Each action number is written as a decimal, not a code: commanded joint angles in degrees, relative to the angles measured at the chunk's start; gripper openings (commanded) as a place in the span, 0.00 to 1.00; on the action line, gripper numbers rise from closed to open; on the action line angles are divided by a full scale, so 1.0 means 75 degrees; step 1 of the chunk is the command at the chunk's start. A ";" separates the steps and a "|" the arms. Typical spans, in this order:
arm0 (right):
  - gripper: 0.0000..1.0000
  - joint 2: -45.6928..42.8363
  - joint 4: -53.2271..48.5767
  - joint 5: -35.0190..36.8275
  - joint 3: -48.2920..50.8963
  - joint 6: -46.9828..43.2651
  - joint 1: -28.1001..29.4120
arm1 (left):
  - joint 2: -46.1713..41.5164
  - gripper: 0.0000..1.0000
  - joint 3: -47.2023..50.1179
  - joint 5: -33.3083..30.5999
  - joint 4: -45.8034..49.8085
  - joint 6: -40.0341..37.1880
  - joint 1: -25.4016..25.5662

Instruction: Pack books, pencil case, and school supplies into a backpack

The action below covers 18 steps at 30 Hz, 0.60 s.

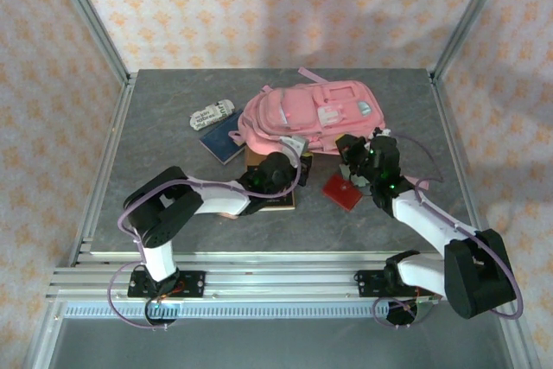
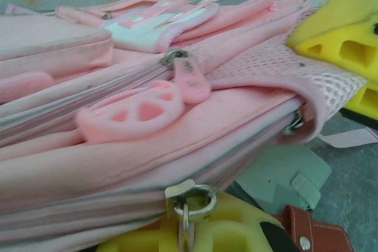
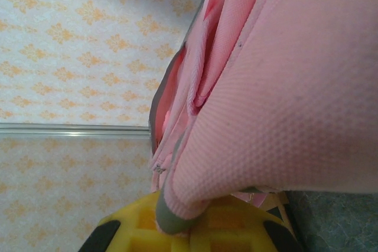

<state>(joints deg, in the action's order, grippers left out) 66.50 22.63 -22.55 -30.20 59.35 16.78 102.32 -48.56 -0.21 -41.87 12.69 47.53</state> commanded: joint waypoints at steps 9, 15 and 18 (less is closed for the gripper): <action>0.00 0.0767 0.0416 0.0389 -0.0101 -0.0546 -0.1125 | -0.1225 0.00 0.1020 0.0070 0.1403 0.0362 -0.0821; 0.00 0.1636 0.0350 0.0416 -0.0742 -0.0969 -0.1563 | -0.1359 0.00 0.1159 -0.0055 0.1856 0.0160 -0.0951; 0.00 0.2195 0.0231 0.0359 -0.1311 -0.1132 -0.1758 | -0.1244 0.00 0.0962 0.0032 0.2022 0.0148 -0.0955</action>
<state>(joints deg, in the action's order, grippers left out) 80.88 21.56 -28.80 -35.14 53.87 8.05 95.02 -41.10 3.68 -30.37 14.46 41.87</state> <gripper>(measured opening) 0.045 0.050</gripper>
